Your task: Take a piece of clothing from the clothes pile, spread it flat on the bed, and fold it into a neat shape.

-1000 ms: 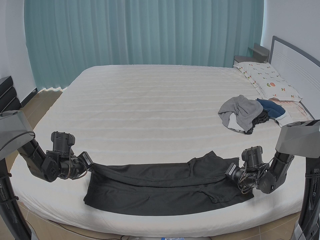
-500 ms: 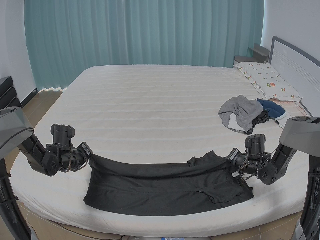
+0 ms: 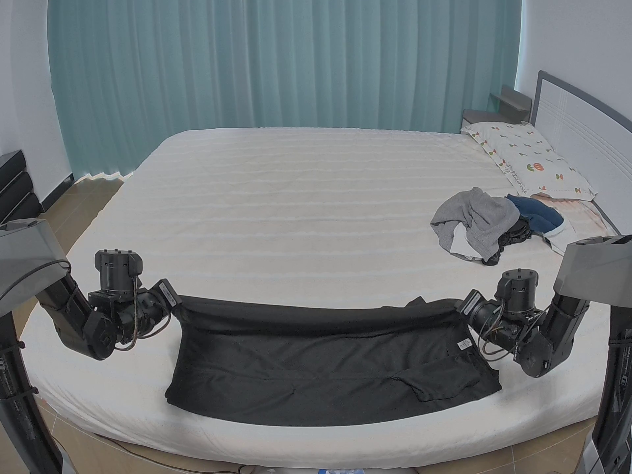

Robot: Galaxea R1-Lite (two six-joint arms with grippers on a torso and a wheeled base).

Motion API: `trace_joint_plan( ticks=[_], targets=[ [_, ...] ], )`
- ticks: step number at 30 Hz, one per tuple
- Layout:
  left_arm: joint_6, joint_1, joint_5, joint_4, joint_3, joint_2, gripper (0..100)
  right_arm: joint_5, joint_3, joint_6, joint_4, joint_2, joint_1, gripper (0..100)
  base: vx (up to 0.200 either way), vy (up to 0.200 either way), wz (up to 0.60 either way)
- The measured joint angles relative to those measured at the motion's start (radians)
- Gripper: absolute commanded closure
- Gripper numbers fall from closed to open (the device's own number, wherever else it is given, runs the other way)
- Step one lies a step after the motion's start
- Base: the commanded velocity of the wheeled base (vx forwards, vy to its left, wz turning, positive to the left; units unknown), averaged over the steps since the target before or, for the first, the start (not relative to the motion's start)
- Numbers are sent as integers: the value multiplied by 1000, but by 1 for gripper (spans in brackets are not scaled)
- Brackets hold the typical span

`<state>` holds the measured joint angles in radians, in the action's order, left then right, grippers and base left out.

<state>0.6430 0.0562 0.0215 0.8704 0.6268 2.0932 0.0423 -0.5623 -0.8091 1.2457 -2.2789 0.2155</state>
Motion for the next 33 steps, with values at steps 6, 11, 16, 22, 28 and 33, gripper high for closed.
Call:
trace_joint_plan(
  ticks=[6,11,16,22,28,33],
  targets=[
    [-167,-8,0,0,-81,13,100,-28,87,98,3,-4,8,100,0,0,0],
    [-226,-10,-5,0,-127,26,100,-36,131,166,1,-19,22,100,0,0,0],
    [-260,-7,-8,0,-147,50,100,-36,157,217,8,-44,31,100,0,0,0],
    [-274,-5,-9,-3,-162,64,100,-35,167,222,10,-61,37,100,0,0,0],
    [-274,-3,-9,-5,-165,71,0,-36,164,222,11,-74,38,100,0,0,0],
    [-274,-1,-10,-5,-166,75,0,-36,164,222,12,-78,38,0,0,0,0]
  ],
)
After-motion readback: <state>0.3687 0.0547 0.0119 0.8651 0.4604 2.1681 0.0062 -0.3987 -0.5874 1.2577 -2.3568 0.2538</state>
